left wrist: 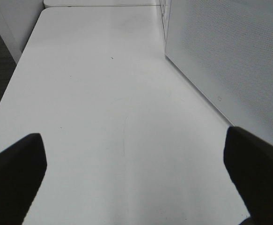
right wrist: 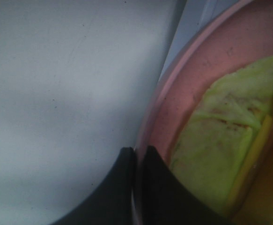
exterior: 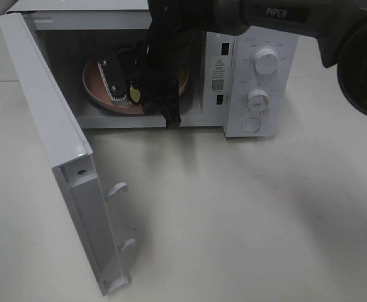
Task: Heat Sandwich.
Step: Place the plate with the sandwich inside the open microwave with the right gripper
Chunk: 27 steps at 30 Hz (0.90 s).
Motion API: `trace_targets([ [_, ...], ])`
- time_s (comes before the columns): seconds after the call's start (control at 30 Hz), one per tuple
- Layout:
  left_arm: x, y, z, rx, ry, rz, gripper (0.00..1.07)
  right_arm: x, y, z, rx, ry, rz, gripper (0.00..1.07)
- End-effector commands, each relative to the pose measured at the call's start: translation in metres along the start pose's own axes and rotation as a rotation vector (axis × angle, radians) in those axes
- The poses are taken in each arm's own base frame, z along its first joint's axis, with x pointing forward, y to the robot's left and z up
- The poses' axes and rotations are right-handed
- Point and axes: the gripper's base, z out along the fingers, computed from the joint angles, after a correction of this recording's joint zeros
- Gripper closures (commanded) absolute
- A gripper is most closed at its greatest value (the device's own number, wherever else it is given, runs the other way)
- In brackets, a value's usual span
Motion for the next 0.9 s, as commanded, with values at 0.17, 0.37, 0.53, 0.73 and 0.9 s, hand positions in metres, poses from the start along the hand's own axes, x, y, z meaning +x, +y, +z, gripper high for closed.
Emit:
trace_targets([
  [0.17,0.0019,-0.0001,-0.0030,0.003,-0.036,-0.001,0.09,0.0101,-0.0142,0.0053,0.063,-0.008,0.039,1.06],
  [0.37,0.0019,-0.0001,-0.0030,0.003,-0.036,-0.001,0.09,0.0104,-0.0149,0.0095,0.068,-0.009,0.036,1.06],
  [0.53,0.0019,-0.0001,-0.0030,0.003,-0.036,-0.001,0.09,0.0108,-0.0154,0.0095,0.072,-0.010,0.037,1.05],
  [0.73,0.0019,-0.0001,-0.0030,0.003,-0.036,-0.001,0.09,0.0109,-0.0155,0.0095,0.073,-0.010,0.069,1.00],
  [0.9,0.0019,-0.0001,-0.0030,0.003,-0.036,-0.001,0.09,0.0108,-0.0158,0.0084,0.074,-0.011,0.087,0.91],
])
